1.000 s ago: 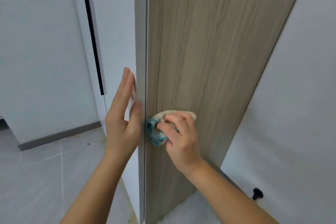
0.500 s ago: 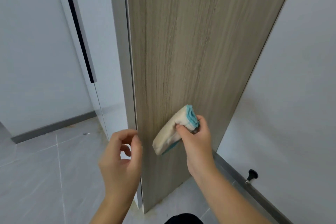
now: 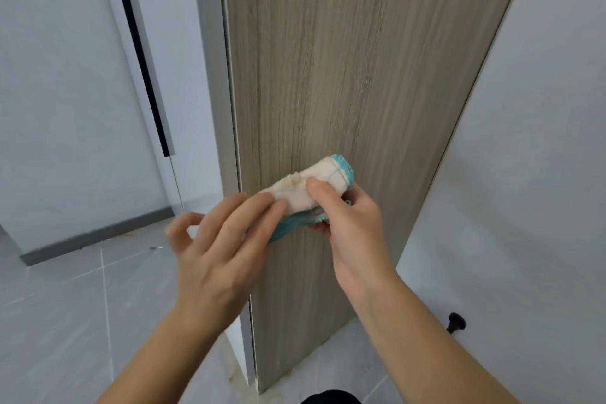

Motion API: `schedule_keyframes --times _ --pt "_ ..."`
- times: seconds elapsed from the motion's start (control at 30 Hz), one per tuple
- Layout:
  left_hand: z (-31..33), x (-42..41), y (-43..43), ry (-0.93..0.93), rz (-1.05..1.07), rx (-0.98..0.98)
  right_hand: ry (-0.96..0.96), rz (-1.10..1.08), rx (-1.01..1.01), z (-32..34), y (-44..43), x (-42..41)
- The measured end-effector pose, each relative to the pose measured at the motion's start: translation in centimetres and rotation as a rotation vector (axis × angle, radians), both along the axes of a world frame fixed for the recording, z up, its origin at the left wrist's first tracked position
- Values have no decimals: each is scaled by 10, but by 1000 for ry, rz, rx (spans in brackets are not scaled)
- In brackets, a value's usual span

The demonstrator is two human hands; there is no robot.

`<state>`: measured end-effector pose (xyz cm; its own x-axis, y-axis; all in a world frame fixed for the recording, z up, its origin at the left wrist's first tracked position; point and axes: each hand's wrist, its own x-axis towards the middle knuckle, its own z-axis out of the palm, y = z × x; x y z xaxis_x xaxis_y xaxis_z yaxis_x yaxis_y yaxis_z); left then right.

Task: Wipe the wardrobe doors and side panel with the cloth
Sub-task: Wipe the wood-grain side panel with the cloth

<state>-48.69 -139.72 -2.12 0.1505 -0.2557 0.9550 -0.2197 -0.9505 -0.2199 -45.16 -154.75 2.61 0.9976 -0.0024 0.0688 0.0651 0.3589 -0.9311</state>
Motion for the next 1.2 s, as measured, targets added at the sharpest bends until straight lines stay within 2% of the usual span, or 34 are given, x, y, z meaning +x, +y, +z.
schedule_keyframes --times 0.23,0.43,0.53,0.67,0.77,0.83,0.93,1.03,1.13,1.2 --pt "47 16 11 -138 25 30 -269 -208 -189 21 11 17" --pt "27 9 5 50 47 15 -362 -286 -342 -2 15 25" --pt "-7 6 5 178 9 37 -281 -260 -406 -38 7 25" --pt "-60 4 2 367 -38 90 -65 -225 -486 -97 -4 25" --pt "-94 -1 0 508 -50 95 127 -166 -460 -123 -10 28" --pt "-105 -6 -1 563 -58 45 177 -144 -416 -130 -12 32" --pt "-105 -18 -6 603 -123 -156 200 -126 -369 -133 -12 35" --pt "-94 -39 -18 735 -176 -520 224 -111 -354 -134 -12 35" --pt "-83 -44 -32 1120 -167 -1034 238 -97 -360 -131 -13 35" --pt "-79 -33 -37 1356 -256 -1385 240 -97 -380 -129 -13 36"
